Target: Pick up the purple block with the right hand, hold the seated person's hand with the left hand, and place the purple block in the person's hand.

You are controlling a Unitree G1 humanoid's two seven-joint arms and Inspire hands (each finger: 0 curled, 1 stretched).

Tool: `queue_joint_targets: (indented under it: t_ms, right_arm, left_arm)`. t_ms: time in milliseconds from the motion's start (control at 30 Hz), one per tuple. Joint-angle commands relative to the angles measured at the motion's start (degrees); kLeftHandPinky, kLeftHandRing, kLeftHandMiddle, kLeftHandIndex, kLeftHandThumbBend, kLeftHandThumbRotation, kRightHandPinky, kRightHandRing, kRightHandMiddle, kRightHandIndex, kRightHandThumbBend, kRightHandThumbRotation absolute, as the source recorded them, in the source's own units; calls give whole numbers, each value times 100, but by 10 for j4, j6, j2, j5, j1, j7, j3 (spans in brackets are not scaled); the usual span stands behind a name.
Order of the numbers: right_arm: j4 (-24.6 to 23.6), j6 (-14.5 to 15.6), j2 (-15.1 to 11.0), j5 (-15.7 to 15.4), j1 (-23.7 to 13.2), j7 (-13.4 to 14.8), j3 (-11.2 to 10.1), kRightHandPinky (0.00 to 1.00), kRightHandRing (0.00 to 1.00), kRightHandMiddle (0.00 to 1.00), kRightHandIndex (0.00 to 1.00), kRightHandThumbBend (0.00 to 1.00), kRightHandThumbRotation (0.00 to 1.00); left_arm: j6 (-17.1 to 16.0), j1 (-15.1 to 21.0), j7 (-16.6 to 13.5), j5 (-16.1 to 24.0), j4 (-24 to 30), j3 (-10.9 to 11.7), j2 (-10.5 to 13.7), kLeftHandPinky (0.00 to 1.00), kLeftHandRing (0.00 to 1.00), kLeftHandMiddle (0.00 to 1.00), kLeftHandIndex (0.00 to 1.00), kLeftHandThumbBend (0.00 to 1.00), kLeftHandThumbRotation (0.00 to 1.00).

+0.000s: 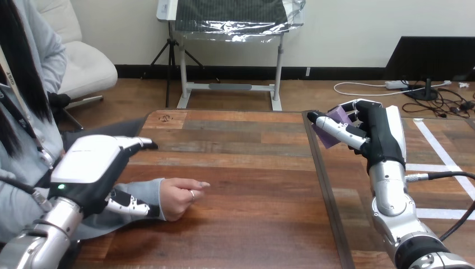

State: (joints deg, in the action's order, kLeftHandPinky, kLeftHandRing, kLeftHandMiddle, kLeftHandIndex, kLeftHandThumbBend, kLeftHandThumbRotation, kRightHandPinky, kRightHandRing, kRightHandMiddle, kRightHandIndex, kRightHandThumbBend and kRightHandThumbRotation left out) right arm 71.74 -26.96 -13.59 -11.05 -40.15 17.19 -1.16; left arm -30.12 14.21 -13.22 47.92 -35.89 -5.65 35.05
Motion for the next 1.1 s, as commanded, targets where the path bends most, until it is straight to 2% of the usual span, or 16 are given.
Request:
queue_joint_targets:
  t_ms: [0,200,333,667,800,1067]
  right_arm:
    - [-33,-14,-8,5,-48,3,-6,1,5,9,11,22,29]
    - [-35,-19,-10,5,-47,1,-5,0,5,9,10,21,32]
    - [-39,-20,-11,2,-46,5,-3,0,5,9,10,21,33]
    - [-47,-25,-11,12,-41,-8,-10,0,4,9,10,22,37]
    - [-51,-18,-11,17,-41,-14,-15,0,4,9,10,22,40]
    - [-58,-27,-13,20,-36,-24,-18,0,5,9,10,23,44]
  left_arm:
    - [6,65,-21,12,-40,-31,16,77,80,78,77,100,29]
    - [-2,96,-45,21,-90,-60,19,75,77,76,76,100,28]
    - [-1,116,-46,24,-123,-78,18,74,76,74,75,100,27]
    - [-4,149,-67,32,-184,-120,19,71,75,73,74,100,32]
    - [-2,159,-63,26,-203,-130,16,71,75,73,73,100,34]
    - [7,173,-62,24,-228,-147,11,69,74,74,73,100,35]
